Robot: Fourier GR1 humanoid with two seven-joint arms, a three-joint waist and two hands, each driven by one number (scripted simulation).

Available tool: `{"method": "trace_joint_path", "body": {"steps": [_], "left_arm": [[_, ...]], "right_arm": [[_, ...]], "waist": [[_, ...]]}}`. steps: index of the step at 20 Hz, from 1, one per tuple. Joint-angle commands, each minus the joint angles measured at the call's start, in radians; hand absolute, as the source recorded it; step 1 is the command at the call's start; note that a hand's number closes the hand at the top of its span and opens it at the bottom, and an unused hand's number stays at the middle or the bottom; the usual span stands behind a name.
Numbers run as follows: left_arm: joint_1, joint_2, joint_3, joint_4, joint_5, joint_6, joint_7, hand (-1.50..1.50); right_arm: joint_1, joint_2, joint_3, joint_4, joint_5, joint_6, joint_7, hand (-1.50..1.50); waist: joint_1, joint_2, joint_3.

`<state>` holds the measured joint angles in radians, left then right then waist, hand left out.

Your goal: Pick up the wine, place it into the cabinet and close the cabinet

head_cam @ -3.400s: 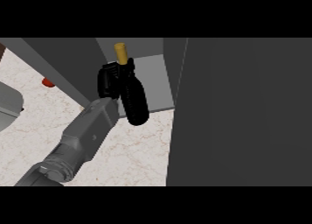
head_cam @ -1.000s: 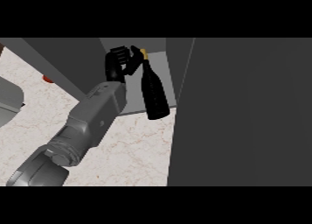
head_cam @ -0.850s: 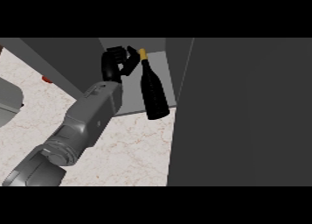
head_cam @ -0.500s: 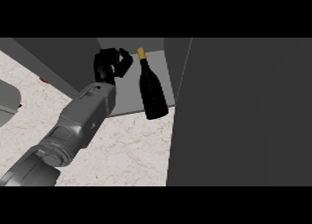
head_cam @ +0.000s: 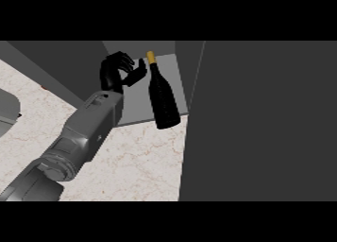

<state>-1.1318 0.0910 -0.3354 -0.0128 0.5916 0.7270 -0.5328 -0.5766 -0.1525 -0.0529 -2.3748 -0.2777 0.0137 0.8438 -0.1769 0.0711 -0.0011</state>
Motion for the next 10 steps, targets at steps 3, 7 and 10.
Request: {"method": "trace_joint_path", "body": {"steps": [3,7,10], "left_arm": [[0.014,0.042,-0.011,0.012,-0.013,-0.041,0.029,-1.50],[0.034,0.058,0.000,0.012,-0.003,-0.060,0.031,-1.50],[0.025,0.050,0.000,0.012,-0.004,-0.068,0.014,-1.50]], "right_arm": [[-0.015,0.007,0.011,-0.008,0.000,-0.006,0.000,-1.50],[0.005,0.002,0.005,-0.029,-0.011,-0.001,0.006,-1.50],[0.004,0.012,-0.003,-0.016,-0.010,-0.010,-0.002,-1.50]], "waist": [[0.011,0.004,-0.004],[0.000,0.005,-0.003],[0.017,-0.003,-0.003]]}}
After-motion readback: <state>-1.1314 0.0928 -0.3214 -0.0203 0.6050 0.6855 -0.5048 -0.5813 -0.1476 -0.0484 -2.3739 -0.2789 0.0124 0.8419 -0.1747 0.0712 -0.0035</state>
